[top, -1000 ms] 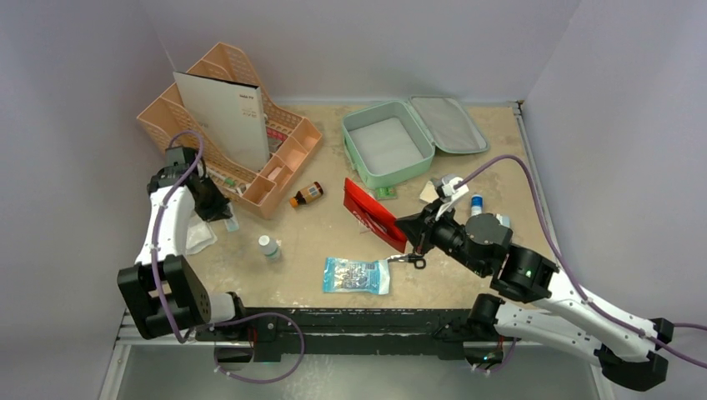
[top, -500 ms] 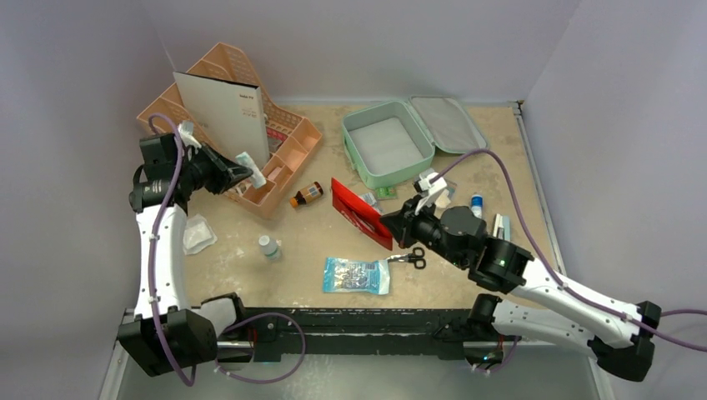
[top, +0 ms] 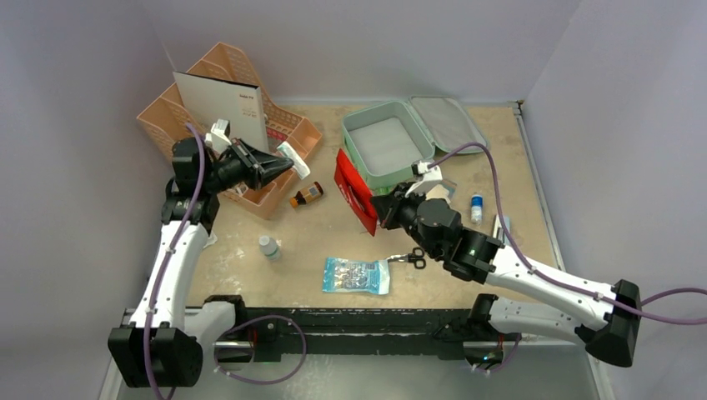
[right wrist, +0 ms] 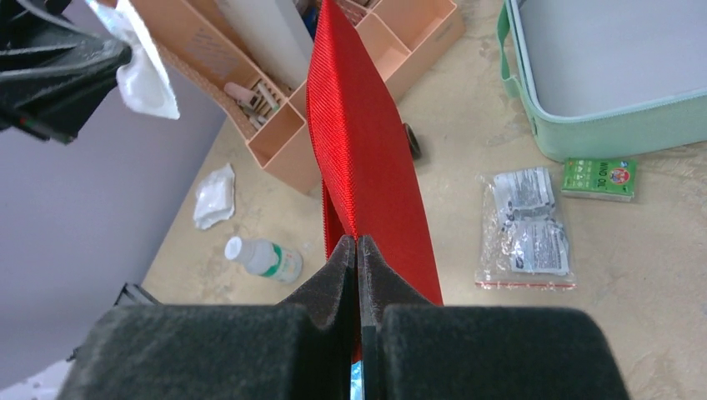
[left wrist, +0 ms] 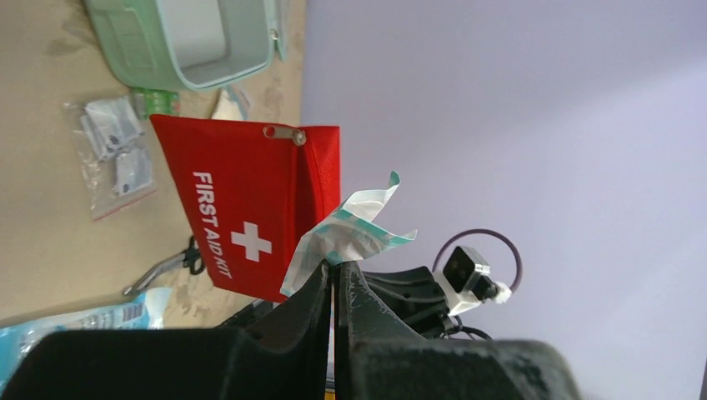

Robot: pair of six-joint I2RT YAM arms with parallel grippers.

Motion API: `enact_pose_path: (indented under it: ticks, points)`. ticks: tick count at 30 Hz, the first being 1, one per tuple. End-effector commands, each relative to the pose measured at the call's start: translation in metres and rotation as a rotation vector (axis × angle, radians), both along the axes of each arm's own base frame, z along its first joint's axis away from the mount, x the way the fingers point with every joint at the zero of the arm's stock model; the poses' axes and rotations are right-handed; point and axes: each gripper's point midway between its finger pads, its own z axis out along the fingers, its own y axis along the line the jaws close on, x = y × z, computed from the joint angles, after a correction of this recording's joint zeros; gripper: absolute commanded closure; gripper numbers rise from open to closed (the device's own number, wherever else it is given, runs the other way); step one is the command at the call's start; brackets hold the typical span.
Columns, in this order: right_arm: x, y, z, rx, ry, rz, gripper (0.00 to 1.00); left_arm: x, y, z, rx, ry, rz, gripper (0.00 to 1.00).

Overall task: Organize the medicine kit
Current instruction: Place the medical item at the medicine pouch.

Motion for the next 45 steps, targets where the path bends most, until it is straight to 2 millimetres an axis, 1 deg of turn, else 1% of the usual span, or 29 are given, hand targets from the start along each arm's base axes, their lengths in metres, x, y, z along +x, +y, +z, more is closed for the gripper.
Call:
enact_pose_path:
  ticks: [1,3,4,6,8,11,15,20,27,34,37,39,40,43,45]
  points:
    - [0.016,0.003,0.046,0.182,-0.035,-0.098,1.0,-0.009,-0.016,0.034,-0.11,-0.086,0.001,1.0]
    - [0.017,0.006,0.05,0.199,-0.035,-0.098,1.0,-0.013,-0.023,0.031,-0.111,-0.079,-0.01,1.0]
    - [0.018,0.008,0.052,0.211,-0.036,-0.094,1.0,-0.013,-0.027,0.033,-0.117,-0.099,-0.023,1.0]
    - [0.017,0.012,0.054,0.231,-0.034,-0.084,1.0,-0.015,-0.035,0.031,-0.141,-0.101,-0.054,1.0]
    - [0.017,0.014,0.055,0.248,-0.025,-0.076,1.0,-0.016,-0.045,0.033,-0.175,-0.103,-0.088,1.0]
    - [0.016,0.017,0.056,0.272,-0.012,-0.074,1.0,-0.02,-0.064,0.031,-0.175,-0.115,-0.139,1.0]
    - [0.014,0.021,0.056,0.299,0.001,-0.055,1.0,-0.024,-0.091,0.023,-0.181,-0.105,-0.219,1.0]
    - [0.008,0.025,0.058,0.309,0.006,-0.014,1.0,-0.024,-0.112,0.016,-0.186,-0.121,-0.291,1.0]
    - [0.003,0.026,0.061,0.328,-0.005,0.014,1.0,-0.018,-0.12,0.007,-0.164,-0.146,-0.32,1.0]
    - [0.003,0.019,0.061,0.322,-0.018,-0.001,1.0,-0.017,-0.115,-0.023,-0.065,-0.073,-0.283,1.0]
    - [0.003,0.019,0.061,0.312,-0.026,0.003,1.0,-0.016,-0.115,-0.032,-0.03,-0.043,-0.292,1.0]
    - [0.003,0.021,0.06,0.3,-0.032,0.012,1.0,-0.015,-0.115,-0.033,-0.008,-0.042,-0.3,1.0]
    - [0.003,0.022,0.059,0.291,-0.035,0.016,1.0,-0.015,-0.116,-0.032,0.001,-0.047,-0.304,0.98]
    - [0.004,0.022,0.053,0.253,-0.033,0.017,1.0,-0.016,-0.114,-0.023,0.047,-0.084,-0.318,0.85]
    - [0.004,0.02,0.049,0.229,-0.03,0.01,1.0,-0.019,-0.111,-0.022,0.094,-0.08,-0.324,0.73]
